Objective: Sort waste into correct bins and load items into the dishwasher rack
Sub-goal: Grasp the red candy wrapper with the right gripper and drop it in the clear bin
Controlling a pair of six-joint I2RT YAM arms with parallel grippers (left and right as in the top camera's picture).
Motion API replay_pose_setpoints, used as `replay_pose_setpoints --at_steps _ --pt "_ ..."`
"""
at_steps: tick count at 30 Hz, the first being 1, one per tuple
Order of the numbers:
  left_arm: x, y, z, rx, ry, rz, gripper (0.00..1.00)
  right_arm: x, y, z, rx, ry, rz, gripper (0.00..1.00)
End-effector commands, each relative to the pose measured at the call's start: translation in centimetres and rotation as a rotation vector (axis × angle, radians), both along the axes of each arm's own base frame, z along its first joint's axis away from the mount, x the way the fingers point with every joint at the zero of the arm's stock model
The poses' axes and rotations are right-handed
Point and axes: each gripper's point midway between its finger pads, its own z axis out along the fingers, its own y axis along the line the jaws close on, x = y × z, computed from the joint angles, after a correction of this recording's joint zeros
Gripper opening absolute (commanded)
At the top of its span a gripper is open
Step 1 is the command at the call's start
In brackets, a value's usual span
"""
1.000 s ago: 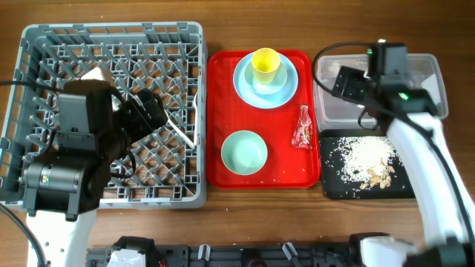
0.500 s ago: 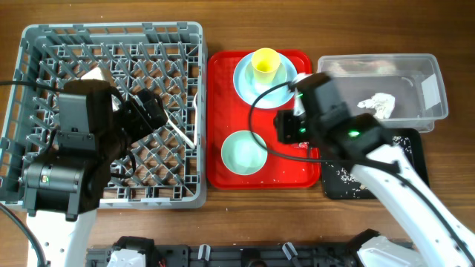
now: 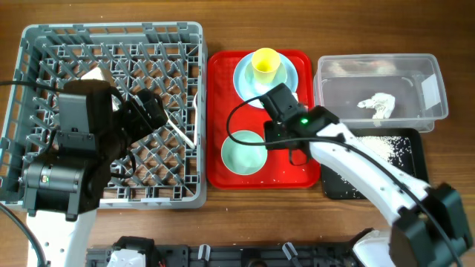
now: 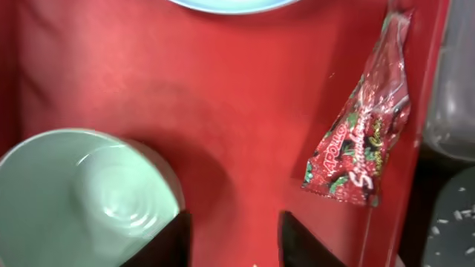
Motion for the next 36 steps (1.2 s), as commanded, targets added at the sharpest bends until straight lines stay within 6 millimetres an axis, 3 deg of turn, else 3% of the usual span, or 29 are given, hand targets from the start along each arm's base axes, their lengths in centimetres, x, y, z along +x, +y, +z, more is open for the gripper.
replay_pose_setpoints --at_steps 1,7,14,18,21,23,31,36 --pt "0.0 0.0 0.2 -0.009 -0.006 0.003 1.00 0.9 -2.1 -1.9 -0.121 -0.017 -0.113 0.31" --pt "0.0 0.0 0.2 -0.009 -0.006 0.003 1.00 2.3 -5.2 -2.9 -0.278 -0.097 -0.272 0.33" --pt "0.0 0.0 0.2 -0.009 -0.006 0.003 1.00 3.4 -6.9 -4.6 -0.307 -0.083 -0.335 0.34" --pt "0.0 0.0 0.2 -0.009 -0.006 0.003 1.00 4.8 -7.2 -5.5 -0.284 -0.105 -0.371 0.34" --pt "0.0 0.0 0.2 -0.009 -0.006 0.003 1.00 5.8 -6.7 -5.8 -0.263 -0.134 -0.368 0.43" --pt "0.0 0.0 0.2 -0.009 -0.006 0.003 1.00 6.3 -6.4 -5.8 -0.264 -0.149 -0.331 0.43" --pt "0.0 0.0 0.2 -0.009 -0.006 0.003 1.00 6.4 -6.4 -6.0 -0.261 -0.152 -0.336 0.39" --pt "0.0 0.0 0.2 -0.009 -0.006 0.003 1.00 6.3 -6.7 -7.2 -0.291 -0.135 -0.332 0.38"
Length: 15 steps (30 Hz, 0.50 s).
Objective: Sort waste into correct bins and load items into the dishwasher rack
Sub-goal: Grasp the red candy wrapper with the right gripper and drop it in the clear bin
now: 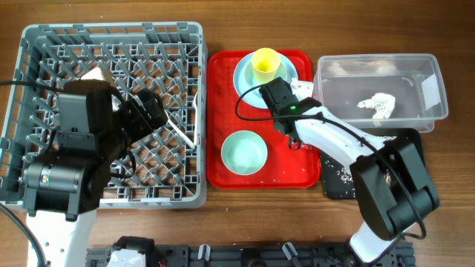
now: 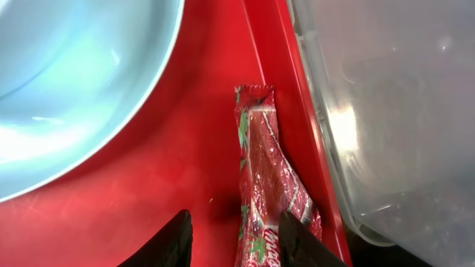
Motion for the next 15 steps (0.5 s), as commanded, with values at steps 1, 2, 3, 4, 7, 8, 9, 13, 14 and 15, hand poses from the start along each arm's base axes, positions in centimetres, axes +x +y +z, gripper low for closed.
replay_pose_setpoints --at_steps 1,2,3,4,7,8,9,13,14,15 --pt "0.0 0.0 0.2 -0.009 -0.006 0.003 1.00 -0.2 -0.9 -1.9 -0.065 0.031 -0.005 0.38" --pt "0.0 0.0 0.2 -0.009 -0.006 0.003 1.00 -0.2 -0.9 -2.4 -0.070 0.036 -0.006 0.38" --pt "0.0 0.0 0.2 -0.009 -0.006 0.003 1.00 -0.1 -0.9 -2.8 -0.072 0.039 -0.005 0.38" --pt "0.0 0.0 0.2 -0.009 -0.006 0.003 1.00 -0.1 -0.8 -3.2 -0.074 0.045 -0.004 0.38" --pt "0.0 0.0 0.2 -0.009 -0.006 0.003 1.00 -0.4 -0.3 -3.6 -0.043 0.067 0.005 0.04" --pt "0.0 0.0 0.2 -0.009 -0.006 0.003 1.00 -0.3 0.0 -3.5 -0.027 0.068 0.008 0.04" --pt "0.0 0.0 0.2 -0.009 -0.006 0.003 1.00 -0.1 0.6 -3.1 0.001 0.065 0.014 0.04" --pt "0.0 0.0 0.2 -0.009 -0.006 0.003 1.00 1.9 3.3 3.2 0.142 -0.015 0.042 0.04" --pt "0.0 0.0 0.2 -0.009 -0.006 0.003 1.00 2.7 3.6 7.8 0.169 -0.106 0.076 0.04" --pt "0.0 0.0 0.2 -0.009 -0.006 0.003 1.00 3.1 3.7 11.0 0.191 -0.175 0.105 0.04"
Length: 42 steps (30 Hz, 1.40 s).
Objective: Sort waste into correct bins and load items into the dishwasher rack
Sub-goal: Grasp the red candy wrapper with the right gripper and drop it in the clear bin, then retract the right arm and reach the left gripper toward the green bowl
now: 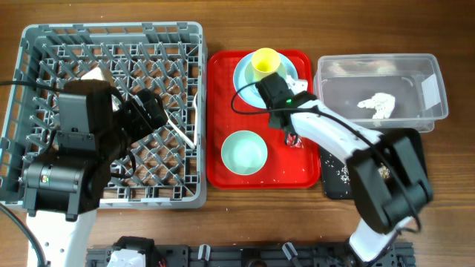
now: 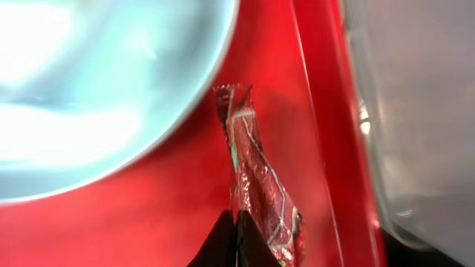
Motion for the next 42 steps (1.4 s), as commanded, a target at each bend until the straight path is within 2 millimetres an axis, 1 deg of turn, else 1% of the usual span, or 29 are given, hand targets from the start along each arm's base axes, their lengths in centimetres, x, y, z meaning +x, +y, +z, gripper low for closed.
replay_pose_setpoints --at_steps 1,2,4,5,7,8,10,11,13,14,16,17,18,19,20,21,22,24,26,28,29,30,31,34,36,37,38,40,42 --pt "0.0 0.0 0.2 -0.009 -0.006 0.003 1.00 2.6 1.1 12.8 0.144 -0.283 0.062 0.04" --pt "0.0 0.0 0.2 -0.009 -0.006 0.003 1.00 2.6 -0.3 15.3 0.148 -0.347 0.033 0.04" --pt "0.0 0.0 0.2 -0.009 -0.006 0.003 1.00 2.6 -4.8 18.9 0.119 -0.443 -0.074 0.04" --pt "0.0 0.0 0.2 -0.009 -0.006 0.003 1.00 2.7 -6.7 19.5 0.110 -0.459 -0.120 0.04" --pt "0.0 0.0 0.2 -0.009 -0.006 0.003 1.00 3.0 -10.2 19.5 0.092 -0.462 -0.207 0.04" --pt "0.0 0.0 0.2 -0.009 -0.006 0.003 1.00 3.1 -12.4 18.7 0.080 -0.448 -0.263 0.04" --pt "0.0 0.0 0.2 -0.009 -0.006 0.003 1.00 3.3 -15.0 17.0 0.084 -0.412 -0.336 0.04" --pt "0.0 0.0 0.2 -0.009 -0.006 0.003 1.00 3.7 -16.1 15.3 0.100 -0.378 -0.362 0.04" --pt "0.0 0.0 0.2 -0.009 -0.006 0.003 1.00 4.7 -16.8 11.6 0.151 -0.308 -0.377 0.04" --pt "0.0 0.0 0.2 -0.009 -0.006 0.003 1.00 5.4 -16.4 9.4 0.194 -0.264 -0.366 0.04" --pt "0.0 0.0 0.2 -0.009 -0.006 0.003 1.00 6.4 -15.4 7.2 0.231 -0.219 -0.290 0.04" --pt "0.0 0.0 0.2 -0.009 -0.006 0.003 1.00 6.7 -15.3 6.6 0.227 -0.211 -0.267 0.12" --pt "0.0 0.0 0.2 -0.009 -0.006 0.003 1.00 6.8 -15.3 6.6 0.227 -0.213 -0.267 0.31" --pt "0.0 0.0 0.2 -0.009 -0.006 0.003 1.00 7.0 -15.3 7.1 0.219 -0.223 -0.244 0.67" --pt "0.0 0.0 0.2 -0.009 -0.006 0.003 1.00 7.1 -15.3 8.1 0.206 -0.235 -0.214 0.74" --pt "0.0 0.0 0.2 -0.009 -0.006 0.003 1.00 7.0 -15.4 9.0 0.194 -0.243 -0.195 0.77" --pt "0.0 0.0 0.2 -0.009 -0.006 0.003 1.00 6.8 -15.5 10.5 0.181 -0.261 -0.178 0.79" --pt "0.0 0.0 0.2 -0.009 -0.006 0.003 1.00 5.7 -15.9 14.3 0.152 -0.308 -0.160 0.80" --pt "0.0 0.0 0.2 -0.009 -0.006 0.003 1.00 3.5 -16.1 19.8 0.146 -0.390 -0.161 0.80" --pt "0.0 0.0 0.2 -0.009 -0.006 0.003 1.00 0.9 -16.1 24.3 0.155 -0.475 -0.155 0.81" --pt "0.0 0.0 0.2 -0.009 -0.006 0.003 1.00 -1.7 -16.1 27.4 0.161 -0.548 -0.150 0.83" --pt "0.0 0.0 0.2 -0.009 -0.006 0.003 1.00 -4.8 -16.1 30.3 0.167 -0.626 -0.143 0.91" --pt "0.0 0.0 0.2 -0.009 -0.006 0.003 1.00 -6.6 -16.2 31.7 0.170 -0.667 -0.141 1.00" --pt "0.0 0.0 0.2 -0.009 -0.006 0.003 1.00 -12.4 -16.2 34.7 0.179 -0.778 -0.132 1.00" --pt "0.0 0.0 0.2 -0.009 -0.006 0.003 1.00 -17.5 -16.2 36.0 0.197 -0.860 -0.133 1.00" --pt "0.0 0.0 0.2 -0.009 -0.006 0.003 1.00 -19.3 -16.1 36.6 0.204 -0.904 -0.129 1.00" --pt "0.0 0.0 0.2 -0.009 -0.006 0.003 1.00 -22.0 -16.2 37.6 0.210 -0.987 -0.122 1.00" --pt "0.0 0.0 0.2 -0.009 -0.006 0.003 1.00 -25.6 -16.2 39.2 0.217 -1.117 -0.113 1.00" --pt "0.0 0.0 0.2 -0.009 -0.006 0.003 1.00 -28.0 -16.3 39.9 0.221 -1.197 -0.108 1.00"
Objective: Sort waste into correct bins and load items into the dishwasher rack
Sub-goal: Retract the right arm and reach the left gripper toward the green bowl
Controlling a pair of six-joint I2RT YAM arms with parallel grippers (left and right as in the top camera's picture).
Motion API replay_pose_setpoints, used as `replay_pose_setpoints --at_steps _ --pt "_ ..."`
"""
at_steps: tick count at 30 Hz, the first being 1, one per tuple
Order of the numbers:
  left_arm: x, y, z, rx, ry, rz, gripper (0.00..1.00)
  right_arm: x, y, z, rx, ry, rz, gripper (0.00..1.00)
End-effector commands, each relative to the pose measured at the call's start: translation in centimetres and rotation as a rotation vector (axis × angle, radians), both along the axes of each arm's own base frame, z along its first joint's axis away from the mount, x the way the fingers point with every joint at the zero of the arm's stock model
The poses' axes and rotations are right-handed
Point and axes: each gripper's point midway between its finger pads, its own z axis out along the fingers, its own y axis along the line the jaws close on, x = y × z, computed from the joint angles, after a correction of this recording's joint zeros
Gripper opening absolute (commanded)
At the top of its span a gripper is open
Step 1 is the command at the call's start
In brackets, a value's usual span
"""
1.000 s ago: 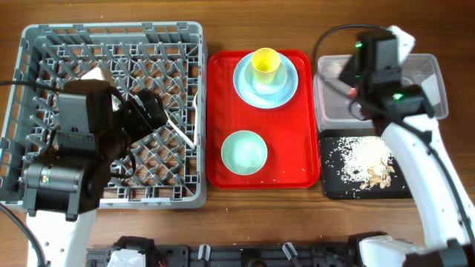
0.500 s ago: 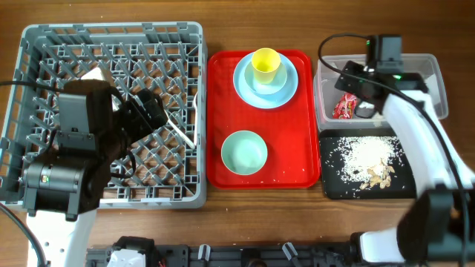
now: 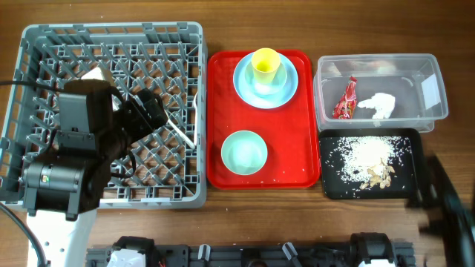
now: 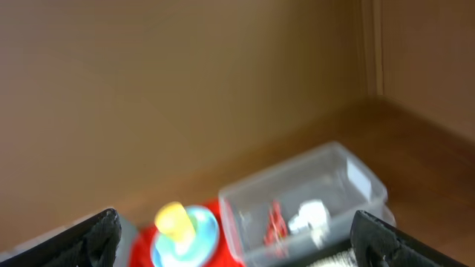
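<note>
A red snack wrapper (image 3: 346, 99) lies inside the clear bin (image 3: 378, 59), beside a crumpled white tissue (image 3: 378, 105). The red tray (image 3: 297, 148) carries a yellow cup (image 3: 266, 64) on a blue plate (image 3: 245, 81), and a green bowl (image 3: 244, 152). My right gripper (image 4: 236, 224) is open and empty, high above the table; its wrist view looks down on the wrapper (image 4: 275, 221) in the bin (image 4: 297, 170). Its arm (image 3: 445, 215) is a blur at the lower right corner. My left gripper (image 3: 148, 111) rests over the grey dishwasher rack (image 3: 44, 44); its jaws are not discernible.
A black tray (image 3: 330, 185) holding rice and food scraps (image 3: 367, 152) sits in front of the clear bin. A white utensil (image 3: 180, 134) lies in the rack near its right side. The table's wooden edge runs along the front.
The wrapper, gripped on the red tray before, now lies in the clear bin. My right gripper has let go, stands open, and its arm is now at the lower right corner.
My right gripper was open over the tray beside the green bowl, the wrapper off to its right. Then it was open astride the wrapper by the tray's right edge, then shut on it. Now the wrapper is in the clear bin. The left arm stayed still.
</note>
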Motion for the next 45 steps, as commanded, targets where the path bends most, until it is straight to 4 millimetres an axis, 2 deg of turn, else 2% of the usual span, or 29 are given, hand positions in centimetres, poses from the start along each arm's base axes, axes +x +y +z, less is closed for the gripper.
replay_pose_setpoints --at_steps 1,3,6,10,12,13,16,17,19,22,23,25,26,28,29,30,31,32,35,36,37,39,40,41,42,43,44,45 --pt "0.0 0.0 0.2 -0.009 -0.006 0.003 1.00 -3.8 -0.3 0.9 0.004 -0.124 -0.014 1.00" --pt "0.0 0.0 0.2 -0.009 -0.006 0.003 1.00 -4.9 -0.2 0.8 0.005 -0.148 -0.013 1.00" --pt "0.0 0.0 0.2 -0.009 -0.006 0.003 1.00 -4.9 -0.2 -1.2 0.004 -0.070 -0.013 1.00" --pt "0.0 0.0 0.2 -0.009 -0.006 0.003 1.00 -5.7 -0.2 -6.3 0.002 0.144 -0.013 1.00" --pt "0.4 -0.3 0.6 -0.043 -0.027 0.012 1.00 -7.0 -0.3 -10.0 0.000 0.306 -0.014 1.00" --pt "1.0 -0.4 1.3 -0.053 -0.061 0.013 1.00 -7.6 -0.3 -11.3 -0.001 0.363 -0.013 1.00" --pt "2.2 -0.7 2.7 -0.068 -0.135 0.007 1.00 -7.8 -0.1 -11.7 0.067 0.371 -0.023 1.00" --pt "2.0 -1.3 2.6 -0.094 -0.127 -0.023 1.00 -7.8 -0.1 -11.7 0.074 0.370 -0.025 1.00" --pt "1.1 -3.8 1.8 -0.189 -0.063 -0.129 1.00 -7.8 -0.1 -11.7 0.073 0.370 -0.025 1.00" --pt "-0.2 -5.6 -0.7 -0.216 0.079 -0.188 0.97 -7.8 -0.1 -11.7 0.073 0.370 -0.025 1.00" --pt "-0.9 -6.8 -2.3 -0.209 0.161 -0.231 0.89 -7.8 -0.1 -11.7 0.073 0.370 -0.025 1.00" --pt "-2.2 -9.0 -4.4 -0.154 0.261 -0.349 0.64 -7.8 -0.1 -11.7 0.073 0.370 -0.025 1.00" --pt "-2.7 -9.9 -5.4 -0.133 0.305 -0.388 0.56 -7.8 -0.1 -11.7 0.073 0.370 -0.025 1.00" --pt "-3.9 -12.8 -7.7 -0.089 0.391 -0.487 0.53 -7.8 -0.1 -11.7 0.073 0.370 -0.025 1.00" --pt "-4.2 -14.3 -8.9 -0.064 0.423 -0.520 0.54 -7.8 -0.1 -11.7 0.073 0.370 -0.025 1.00" --pt "-4.4 -15.8 -10.0 -0.040 0.443 -0.544 0.70 -7.8 -0.1 -11.7 0.073 0.370 -0.026 1.00" --pt "-4.5 -17.5 -10.9 -0.015 0.451 -0.583 0.94 -7.8 -0.1 -11.7 0.073 0.370 -0.025 1.00" --pt "-4.3 -19.0 -11.7 0.008 0.441 -0.626 1.00 -7.8 -0.1 -11.7 0.073 0.370 -0.025 1.00" --pt "-3.8 -22.5 -13.4 0.019 0.415 -0.697 1.00 -7.8 -0.1 -11.7 0.073 0.370 -0.025 1.00" --pt "-4.0 -23.5 -13.8 0.004 0.418 -0.724 0.84 -7.8 -0.1 -11.7 0.073 0.370 -0.026 1.00" --pt "-4.4 -25.4 -14.6 0.002 0.411 -0.767 0.04 -7.8 -0.1 -11.7 0.073 0.370 -0.025 1.00" --pt "-5.0 -26.5 -15.5 0.023 0.416 -0.797 0.04 -7.8 -0.1 -11.7 0.073 0.370 -0.025 1.00" --pt "-5.3 -26.6 -16.1 0.048 0.424 -0.802 0.08 -7.8 -0.1 -11.7 0.073 0.370 -0.025 1.00" --pt "-5.5 -26.5 -16.8 0.084 0.437 -0.800 0.19 -7.8 -0.1 -11.7 0.073 0.370 -0.026 1.00" --pt "-5.7 -26.2 -17.8 0.137 0.455 -0.791 0.35 -7.8 -0.1 -11.7 0.073 0.370 -0.025 1.00" --pt "-5.8 -26.0 -18.4 0.170 0.464 -0.787 0.37 -7.8 -0.1 -11.7 0.073 0.370 -0.026 1.00" --pt "-6.0 -26.1 -19.3 0.201 0.476 -0.789 0.25 -7.8 -0.1 -11.7 0.073 0.370 -0.026 1.00" --pt "-6.1 -26.2 -19.8 0.215 0.483 -0.789 0.18 -7.8 -0.1 -11.7 0.073 0.370 -0.026 1.00"
